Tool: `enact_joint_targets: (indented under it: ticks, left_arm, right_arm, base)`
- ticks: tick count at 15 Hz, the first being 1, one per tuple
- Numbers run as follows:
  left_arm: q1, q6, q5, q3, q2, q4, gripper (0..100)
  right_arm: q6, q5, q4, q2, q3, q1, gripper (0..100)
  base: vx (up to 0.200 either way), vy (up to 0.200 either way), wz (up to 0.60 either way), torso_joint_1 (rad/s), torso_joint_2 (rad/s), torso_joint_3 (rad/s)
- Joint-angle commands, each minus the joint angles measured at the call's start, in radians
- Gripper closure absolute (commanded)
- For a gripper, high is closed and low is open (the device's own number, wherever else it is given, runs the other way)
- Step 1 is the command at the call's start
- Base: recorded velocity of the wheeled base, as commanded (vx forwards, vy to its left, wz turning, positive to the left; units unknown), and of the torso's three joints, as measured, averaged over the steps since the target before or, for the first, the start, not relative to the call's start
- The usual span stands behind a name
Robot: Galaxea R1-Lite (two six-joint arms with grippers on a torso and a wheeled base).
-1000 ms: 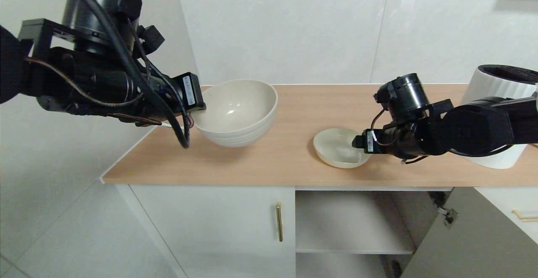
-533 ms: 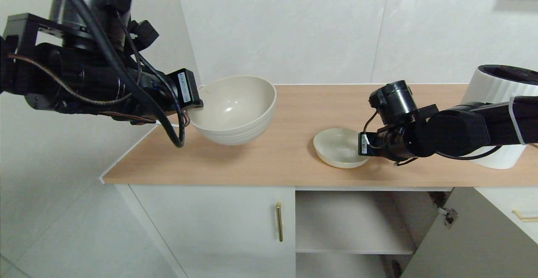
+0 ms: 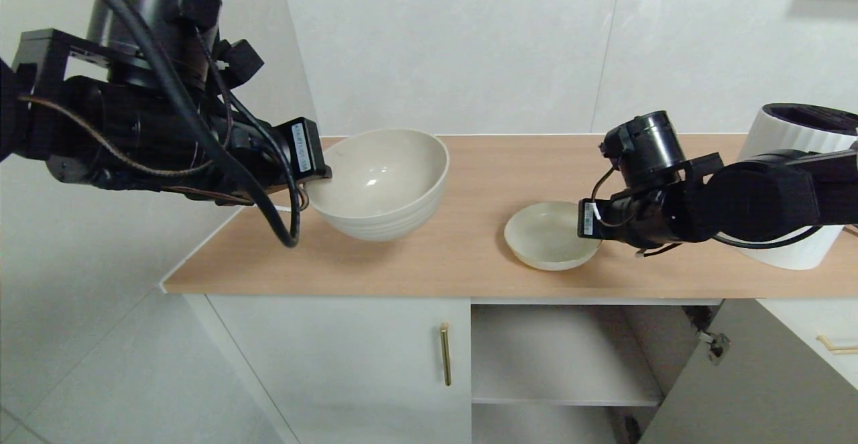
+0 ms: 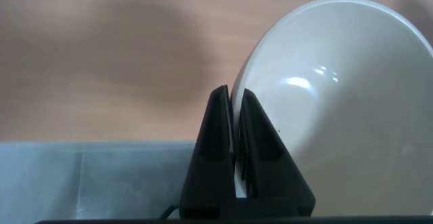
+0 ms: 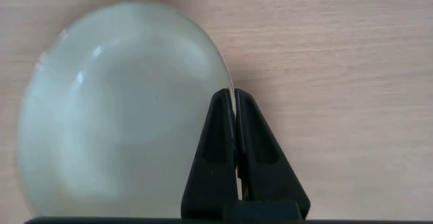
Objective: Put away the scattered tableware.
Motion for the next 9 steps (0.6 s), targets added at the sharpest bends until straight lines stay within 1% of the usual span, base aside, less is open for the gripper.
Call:
enact_joint_targets:
  ticks: [1, 2, 3, 4, 6, 7, 9]
  left_arm:
    - [-0.009, -0.001, 0.001, 0.018, -0.008, 0.0, 100]
    - [-0.038, -0.001, 0.003, 0.057, -0.047, 0.0, 100]
    - [-0.052, -0.001, 0.004, 0.071, -0.054, 0.0, 100]
    - [-0.054, -0.001, 0.006, 0.079, -0.059, 0.0, 100]
    - [-0.054, -0.001, 0.004, 0.134, -0.08, -0.002, 100]
    - [-0.054, -0.001, 0.004, 0.148, -0.093, -0.002, 100]
    - [-0.068, -0.003, 0.004, 0.186, -0.133, -0.002, 100]
  right_arm:
    - [0.006, 0.0, 0.0, -0.074, 0.014, 0.002, 100]
    - [0.003, 0.041, 0.001, -0.177, 0.063, 0.01, 100]
    - [0.003, 0.076, 0.001, -0.235, 0.097, 0.022, 100]
    - [0.003, 0.086, 0.001, -0.263, 0.115, 0.025, 100]
    - [0.003, 0.089, 0.007, -0.322, 0.175, 0.045, 100]
    - [0.003, 0.089, 0.016, -0.325, 0.183, 0.053, 100]
    - [0.023, 0.089, 0.084, -0.344, 0.212, 0.105, 100]
  base:
    - [0.0, 0.0, 0.0, 0.0, 0.0, 0.0]
    - [0.0, 0.0, 0.0, 0.0, 0.0, 0.0]
    - [0.0, 0.0, 0.0, 0.0, 0.0, 0.0]
    - [0.0, 0.0, 0.0, 0.0, 0.0, 0.0]
    - [0.0, 0.0, 0.0, 0.0, 0.0, 0.0]
    - [0.0, 0.0, 0.0, 0.0, 0.0, 0.0]
    - [0.0, 0.0, 0.0, 0.0, 0.0, 0.0]
